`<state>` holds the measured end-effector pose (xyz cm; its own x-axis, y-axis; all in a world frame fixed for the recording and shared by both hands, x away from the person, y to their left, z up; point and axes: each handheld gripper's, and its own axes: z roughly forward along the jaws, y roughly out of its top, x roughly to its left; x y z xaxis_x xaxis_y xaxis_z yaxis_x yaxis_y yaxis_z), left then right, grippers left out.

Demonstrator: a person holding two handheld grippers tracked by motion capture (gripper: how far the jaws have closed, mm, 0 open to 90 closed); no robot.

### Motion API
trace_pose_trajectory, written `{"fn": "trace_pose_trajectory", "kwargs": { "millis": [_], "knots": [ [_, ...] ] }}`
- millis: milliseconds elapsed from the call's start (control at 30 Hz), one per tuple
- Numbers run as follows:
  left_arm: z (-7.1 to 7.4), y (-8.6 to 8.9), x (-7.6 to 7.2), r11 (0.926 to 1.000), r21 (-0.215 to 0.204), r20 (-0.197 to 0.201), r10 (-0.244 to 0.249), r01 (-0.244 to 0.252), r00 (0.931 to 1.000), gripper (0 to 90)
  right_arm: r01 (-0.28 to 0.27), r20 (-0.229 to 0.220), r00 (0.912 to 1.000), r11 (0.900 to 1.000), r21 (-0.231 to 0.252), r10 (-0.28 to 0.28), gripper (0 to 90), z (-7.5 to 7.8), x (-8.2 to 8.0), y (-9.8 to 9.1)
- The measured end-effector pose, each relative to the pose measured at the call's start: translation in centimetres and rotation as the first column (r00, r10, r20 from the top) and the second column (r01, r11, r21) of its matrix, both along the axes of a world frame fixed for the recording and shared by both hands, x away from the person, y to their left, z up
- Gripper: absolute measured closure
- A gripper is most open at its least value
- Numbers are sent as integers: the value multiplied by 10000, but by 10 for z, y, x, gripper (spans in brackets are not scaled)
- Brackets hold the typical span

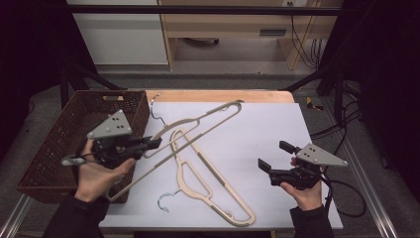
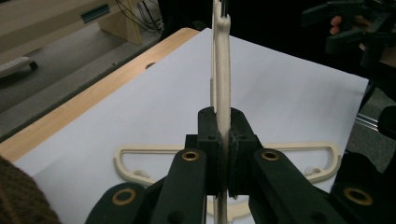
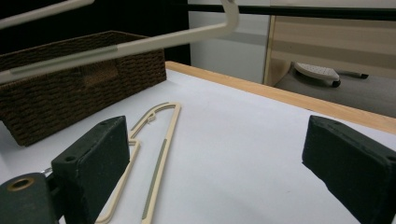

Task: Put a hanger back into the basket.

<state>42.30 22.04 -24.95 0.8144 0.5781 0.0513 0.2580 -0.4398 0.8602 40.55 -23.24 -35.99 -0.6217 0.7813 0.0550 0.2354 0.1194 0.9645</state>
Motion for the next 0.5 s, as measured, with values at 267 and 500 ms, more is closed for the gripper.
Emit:
{"fn": "trace_pose_trajectory", "kwargs": {
  "millis": [267,500],
  "knots": [
    [12,44,25,9972,28,45,745,-745,9972,860,293,-62,9996,9996,40,-292,58,-4,-1,-12],
    [8,100,49,9872,195,85,1581,-1582,9874,860,368,-198,9991,9993,82,-366,58,-7,0,-16]
  ]
}}
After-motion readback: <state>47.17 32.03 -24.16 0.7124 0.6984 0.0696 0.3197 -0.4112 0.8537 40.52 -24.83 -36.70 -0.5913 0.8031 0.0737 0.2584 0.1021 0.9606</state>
